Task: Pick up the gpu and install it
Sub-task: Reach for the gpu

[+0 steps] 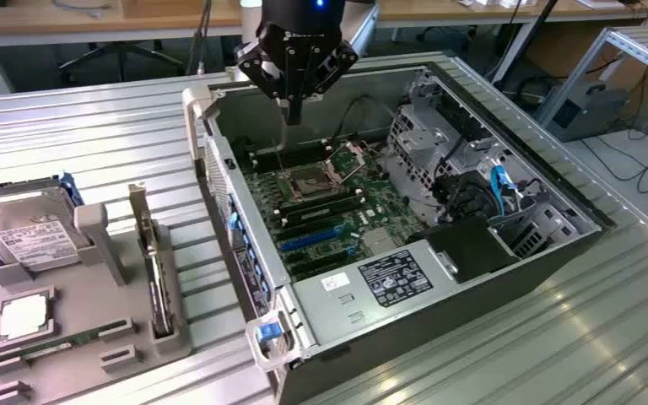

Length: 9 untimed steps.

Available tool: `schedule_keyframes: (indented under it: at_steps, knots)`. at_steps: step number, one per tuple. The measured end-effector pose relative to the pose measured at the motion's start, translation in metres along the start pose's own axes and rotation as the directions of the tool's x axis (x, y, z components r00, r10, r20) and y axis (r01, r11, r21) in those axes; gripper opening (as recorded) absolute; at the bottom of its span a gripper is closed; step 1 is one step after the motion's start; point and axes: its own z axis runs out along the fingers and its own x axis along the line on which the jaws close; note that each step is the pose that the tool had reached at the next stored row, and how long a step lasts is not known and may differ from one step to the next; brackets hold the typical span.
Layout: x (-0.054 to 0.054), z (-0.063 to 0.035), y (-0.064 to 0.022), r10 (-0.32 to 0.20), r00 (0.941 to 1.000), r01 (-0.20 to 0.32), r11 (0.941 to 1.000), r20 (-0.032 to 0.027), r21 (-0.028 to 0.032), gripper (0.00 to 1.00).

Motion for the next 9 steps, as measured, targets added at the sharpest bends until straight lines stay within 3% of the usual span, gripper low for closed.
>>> schedule_keyframes:
  at_steps: [9]
  knots:
    - [0.0000,0.0000,0.0000,0.000,1.0000,0.000,1.0000,0.0000,0.0000,0.11]
